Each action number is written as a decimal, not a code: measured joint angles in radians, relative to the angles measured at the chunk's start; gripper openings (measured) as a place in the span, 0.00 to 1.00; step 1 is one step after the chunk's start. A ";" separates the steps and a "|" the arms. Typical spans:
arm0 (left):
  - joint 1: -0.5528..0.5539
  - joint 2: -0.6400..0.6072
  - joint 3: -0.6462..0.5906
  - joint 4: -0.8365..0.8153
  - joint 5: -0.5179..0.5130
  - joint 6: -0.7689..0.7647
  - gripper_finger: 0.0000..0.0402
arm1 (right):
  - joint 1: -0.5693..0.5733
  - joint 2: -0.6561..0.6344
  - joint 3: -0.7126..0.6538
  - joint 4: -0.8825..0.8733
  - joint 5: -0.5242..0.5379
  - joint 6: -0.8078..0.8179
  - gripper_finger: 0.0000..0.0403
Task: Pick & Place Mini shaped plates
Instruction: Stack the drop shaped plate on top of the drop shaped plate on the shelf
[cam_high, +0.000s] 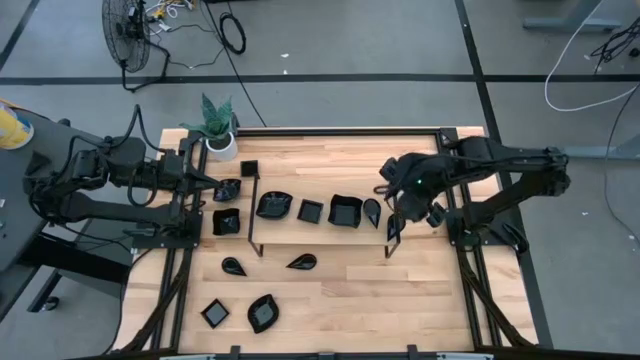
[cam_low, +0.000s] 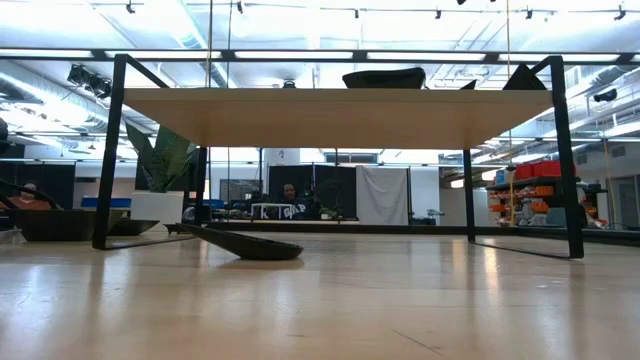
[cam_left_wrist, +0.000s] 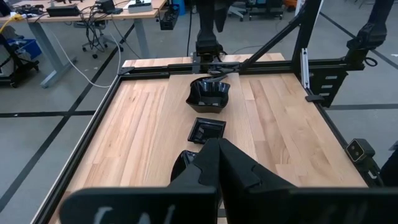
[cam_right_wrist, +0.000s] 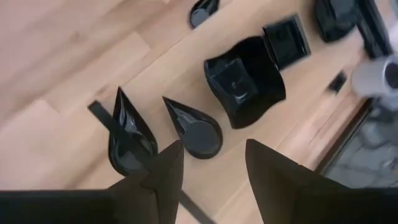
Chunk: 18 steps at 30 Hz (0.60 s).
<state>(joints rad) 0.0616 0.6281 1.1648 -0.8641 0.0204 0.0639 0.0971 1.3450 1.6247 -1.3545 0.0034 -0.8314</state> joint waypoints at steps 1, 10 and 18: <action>0.000 0.000 0.000 0.000 0.000 0.000 0.01 | 0.007 0.010 0.006 -0.005 0.013 -0.031 0.44; 0.000 0.000 0.000 0.000 0.000 0.000 0.01 | 0.049 0.093 0.013 -0.008 0.020 -0.091 0.44; 0.000 0.000 0.000 0.000 0.000 0.000 0.01 | 0.080 0.117 0.011 -0.046 -0.056 -0.117 0.44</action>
<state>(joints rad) 0.0616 0.6281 1.1648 -0.8642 0.0204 0.0637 0.1767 1.4624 1.6354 -1.4002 -0.0521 -0.9482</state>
